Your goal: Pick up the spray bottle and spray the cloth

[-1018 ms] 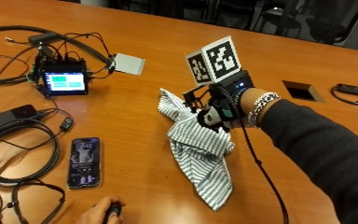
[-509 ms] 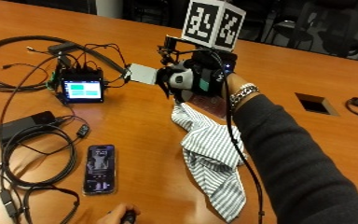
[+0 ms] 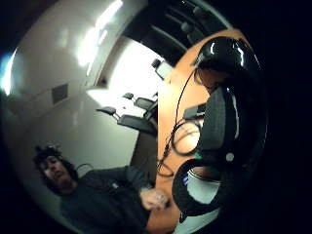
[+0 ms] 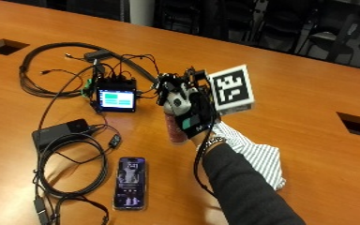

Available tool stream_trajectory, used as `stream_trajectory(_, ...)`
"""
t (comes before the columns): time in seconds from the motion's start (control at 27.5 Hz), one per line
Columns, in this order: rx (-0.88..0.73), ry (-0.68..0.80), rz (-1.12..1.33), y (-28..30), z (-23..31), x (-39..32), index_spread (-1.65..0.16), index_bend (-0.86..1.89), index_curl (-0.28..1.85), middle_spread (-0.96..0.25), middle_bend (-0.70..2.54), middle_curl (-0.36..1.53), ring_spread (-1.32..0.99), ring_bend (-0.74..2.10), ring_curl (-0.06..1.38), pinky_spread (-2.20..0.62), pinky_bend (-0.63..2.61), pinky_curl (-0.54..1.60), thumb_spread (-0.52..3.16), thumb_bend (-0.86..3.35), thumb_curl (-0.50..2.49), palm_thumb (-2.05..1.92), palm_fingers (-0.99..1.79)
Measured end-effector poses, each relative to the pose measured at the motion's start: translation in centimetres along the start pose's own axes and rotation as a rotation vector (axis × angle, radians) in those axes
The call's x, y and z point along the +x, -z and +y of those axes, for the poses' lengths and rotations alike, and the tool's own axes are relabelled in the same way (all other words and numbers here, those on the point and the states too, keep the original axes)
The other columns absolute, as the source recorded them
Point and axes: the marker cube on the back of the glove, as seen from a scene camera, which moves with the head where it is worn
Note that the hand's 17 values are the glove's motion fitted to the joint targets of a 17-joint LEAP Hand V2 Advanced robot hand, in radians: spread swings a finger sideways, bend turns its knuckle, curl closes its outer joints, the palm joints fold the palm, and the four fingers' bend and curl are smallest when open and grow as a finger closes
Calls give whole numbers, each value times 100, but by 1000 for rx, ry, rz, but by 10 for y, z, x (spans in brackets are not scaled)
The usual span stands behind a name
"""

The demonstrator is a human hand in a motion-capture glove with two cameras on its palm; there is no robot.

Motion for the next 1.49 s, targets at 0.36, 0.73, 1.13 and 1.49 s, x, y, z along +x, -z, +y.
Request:
stream_trajectory(0.36, 244, -131, -25, -15, 67, 36, -28, 21, 57, -17, 61, 50, -14, 67, 46, -30, 47, 39, 155, 3, 44, 74, 139)
stream_trajectory(0.73, 342, -100, -32, 14, 53, 37, -28, 22, 57, -18, 62, 50, -16, 67, 46, -30, 46, 39, 154, 2, 45, 72, 139)
stream_trajectory(1.13, 402, -87, 13, 16, 50, 30, -29, 20, 57, -20, 61, 49, -18, 70, 46, -31, 46, 39, 158, 0, 43, 67, 139)
stream_trajectory(1.49, 246, -260, -6, 1, 103, 63, -30, 20, 57, -21, 59, 49, -18, 69, 46, -31, 47, 39, 159, 1, 41, 65, 137)
